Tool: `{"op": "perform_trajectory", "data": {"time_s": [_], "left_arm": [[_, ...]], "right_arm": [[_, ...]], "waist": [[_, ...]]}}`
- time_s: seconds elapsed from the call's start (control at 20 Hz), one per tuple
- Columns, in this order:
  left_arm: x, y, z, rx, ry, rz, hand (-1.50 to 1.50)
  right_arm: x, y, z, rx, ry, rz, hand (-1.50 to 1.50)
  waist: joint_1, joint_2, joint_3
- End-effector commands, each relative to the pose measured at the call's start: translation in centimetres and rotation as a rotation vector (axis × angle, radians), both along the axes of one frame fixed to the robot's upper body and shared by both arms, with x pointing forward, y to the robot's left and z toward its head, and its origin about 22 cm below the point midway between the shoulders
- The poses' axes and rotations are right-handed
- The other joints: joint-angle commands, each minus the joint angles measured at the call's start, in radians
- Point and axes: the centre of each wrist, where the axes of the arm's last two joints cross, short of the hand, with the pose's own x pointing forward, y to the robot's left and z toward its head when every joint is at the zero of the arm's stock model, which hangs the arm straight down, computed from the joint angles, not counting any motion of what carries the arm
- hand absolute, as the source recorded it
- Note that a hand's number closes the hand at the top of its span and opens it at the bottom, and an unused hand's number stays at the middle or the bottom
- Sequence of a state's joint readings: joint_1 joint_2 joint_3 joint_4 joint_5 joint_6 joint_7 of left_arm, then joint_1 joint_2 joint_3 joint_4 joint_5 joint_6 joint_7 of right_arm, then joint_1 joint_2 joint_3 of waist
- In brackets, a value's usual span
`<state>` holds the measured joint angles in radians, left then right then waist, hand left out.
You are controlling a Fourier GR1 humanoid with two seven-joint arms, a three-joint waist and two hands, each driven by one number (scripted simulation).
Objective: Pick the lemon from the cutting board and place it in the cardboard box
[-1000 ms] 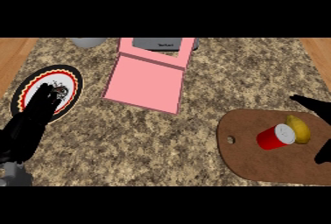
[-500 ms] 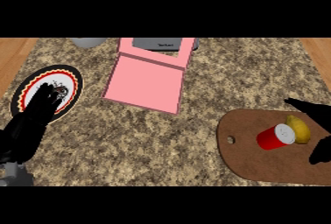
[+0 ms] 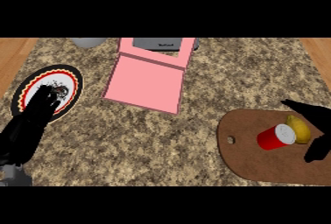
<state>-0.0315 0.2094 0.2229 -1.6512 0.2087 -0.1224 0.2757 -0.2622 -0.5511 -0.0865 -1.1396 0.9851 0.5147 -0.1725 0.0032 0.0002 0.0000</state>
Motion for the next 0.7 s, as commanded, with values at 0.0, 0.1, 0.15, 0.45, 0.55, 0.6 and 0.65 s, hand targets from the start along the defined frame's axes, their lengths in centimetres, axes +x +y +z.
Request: {"op": "perform_trajectory", "data": {"time_s": [0.0, 0.1, 0.15, 0.45, 0.55, 0.6, 0.65], "left_arm": [[1.7, 0.7, 1.6, -0.002, 0.009, 0.008, 0.00], [0.4, -1.2, 0.6, -0.008, -0.009, -0.010, 0.00], [-1.7, 0.1, 0.8, -0.006, 0.006, -0.015, 0.00], [-0.1, 0.9, 0.8, -0.015, -0.017, -0.008, 0.00], [-0.1, 0.2, -0.7, 0.008, 0.016, 0.001, 0.00], [0.7, -0.6, 0.4, -0.002, 0.009, -0.023, 0.00], [0.5, -0.5, 0.4, -0.004, 0.001, -0.043, 0.00]], "right_arm": [[1.3, -0.6, 0.0, 0.012, -0.017, -0.013, 1.50], [1.6, -1.0, -0.9, 0.028, -0.062, 0.043, 1.50], [0.1, -0.2, -1.0, 0.038, -0.087, 0.068, 1.50], [1.0, -1.0, -1.0, 0.027, -0.099, 0.080, 1.50], [2.3, 13.8, -1.9, 0.115, -0.189, 0.353, 1.50], [2.8, 17.5, -1.6, 0.144, -0.231, 0.454, 1.50], [2.7, 21.4, -0.9, 0.166, -0.264, 0.545, 1.50]], "waist": [[0.001, 0.001, 0.000], [0.005, 0.001, 0.001], [0.003, -0.001, 0.000], [0.001, 0.000, 0.000], [0.005, -0.009, -0.004], [0.029, -0.007, -0.002], [0.063, -0.011, -0.003]]}}
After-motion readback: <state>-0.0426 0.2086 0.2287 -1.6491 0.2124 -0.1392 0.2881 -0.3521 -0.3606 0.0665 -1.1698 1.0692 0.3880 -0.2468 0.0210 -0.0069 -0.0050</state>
